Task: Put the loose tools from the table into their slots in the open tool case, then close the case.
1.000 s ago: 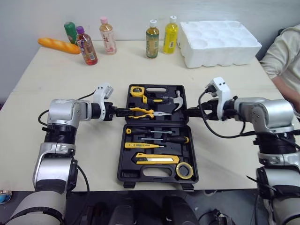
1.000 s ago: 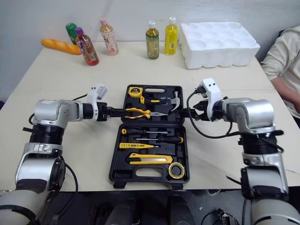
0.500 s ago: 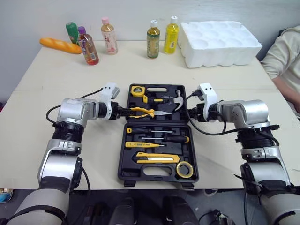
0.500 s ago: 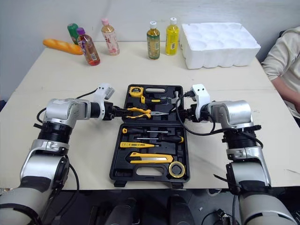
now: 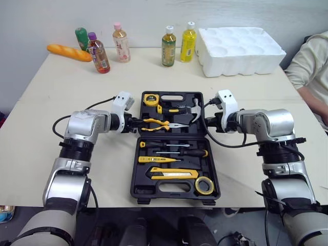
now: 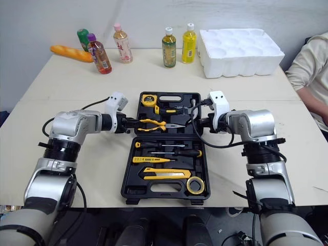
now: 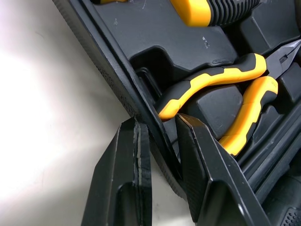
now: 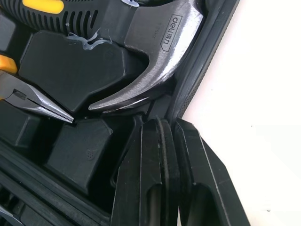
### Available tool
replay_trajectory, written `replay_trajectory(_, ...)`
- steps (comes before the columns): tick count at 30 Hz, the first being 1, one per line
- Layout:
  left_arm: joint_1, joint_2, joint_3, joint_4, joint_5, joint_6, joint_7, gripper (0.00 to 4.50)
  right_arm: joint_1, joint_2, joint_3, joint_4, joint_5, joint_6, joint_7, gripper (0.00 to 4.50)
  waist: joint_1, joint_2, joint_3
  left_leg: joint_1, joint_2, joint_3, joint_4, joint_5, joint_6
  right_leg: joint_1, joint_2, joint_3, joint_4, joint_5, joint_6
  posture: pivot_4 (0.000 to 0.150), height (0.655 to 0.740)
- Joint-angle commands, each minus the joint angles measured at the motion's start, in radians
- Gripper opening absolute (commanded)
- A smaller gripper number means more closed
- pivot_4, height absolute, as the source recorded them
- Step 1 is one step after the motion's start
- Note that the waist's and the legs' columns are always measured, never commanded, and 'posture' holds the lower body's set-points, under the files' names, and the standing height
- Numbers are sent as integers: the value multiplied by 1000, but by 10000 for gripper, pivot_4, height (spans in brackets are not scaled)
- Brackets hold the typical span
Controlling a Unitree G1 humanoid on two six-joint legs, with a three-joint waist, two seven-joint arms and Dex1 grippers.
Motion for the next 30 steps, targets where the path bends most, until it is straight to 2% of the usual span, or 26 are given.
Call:
replay_trajectory(1,18,-30,-6,-24,-10,-46,-4,4841,6,-13,5,-48,-12,-85,14,0,1,0,0,0,0,0,0,0,0,0,0,0,0,0,0,1500,7400)
replay_trajectory(11,-26,-23,56,-37,49,-431,51,1762,-6,-62,54,-100,-130,-531,65,0,-3,0,5,-7,-1,1,0,2,0,-7,0,0,0,1,1,1500,7400)
replay_trajectory(14,32,-17,59,-91,78,-601,70,731,59,-95,81,-124,-210,-764,70,0,-4,0,10,-7,-1,2,0,2,0,-8,0,0,-1,1,1,1500,7400)
replay_trajectory(17,100,-9,51,-136,103,-685,86,75,131,-99,72,-132,-239,-910,62,0,-4,0,10,-7,0,2,-1,2,0,-8,1,-1,-1,1,1,1500,7400)
replay_trajectory(20,184,1,43,-179,176,-832,149,75,210,-113,80,-118,-298,-1115,47,0,-4,0,11,-7,0,2,0,2,0,-8,1,-1,-1,1,1,1500,7400)
replay_trajectory(24,300,5,68,-255,199,-888,206,75,308,-126,54,-85,-360,-1382,-6,0,-4,0,11,-6,0,3,0,2,0,-7,0,0,0,1,1,1500,7400)
replay_trajectory(25,333,-2,100,-292,166,-857,218,4729,335,-128,40,-97,-355,-1446,-7,0,-5,0,11,-6,0,3,0,2,0,-7,1,0,0,1,1,1500,7400)
replay_trajectory(28,418,16,160,-421,67,-758,178,17986,399,-153,30,-165,-327,-1537,40,12222,-7,1,11,-6,1,3,0,2,0,-7,1,1,0,1,1,1500,7400)
replay_trajectory(30,481,44,211,-519,-18,-671,132,27497,450,-182,9,-257,-271,-1539,88,22675,-6,1,11,-6,1,3,0,2,0,-7,1,1,0,1,1,1500,7400)
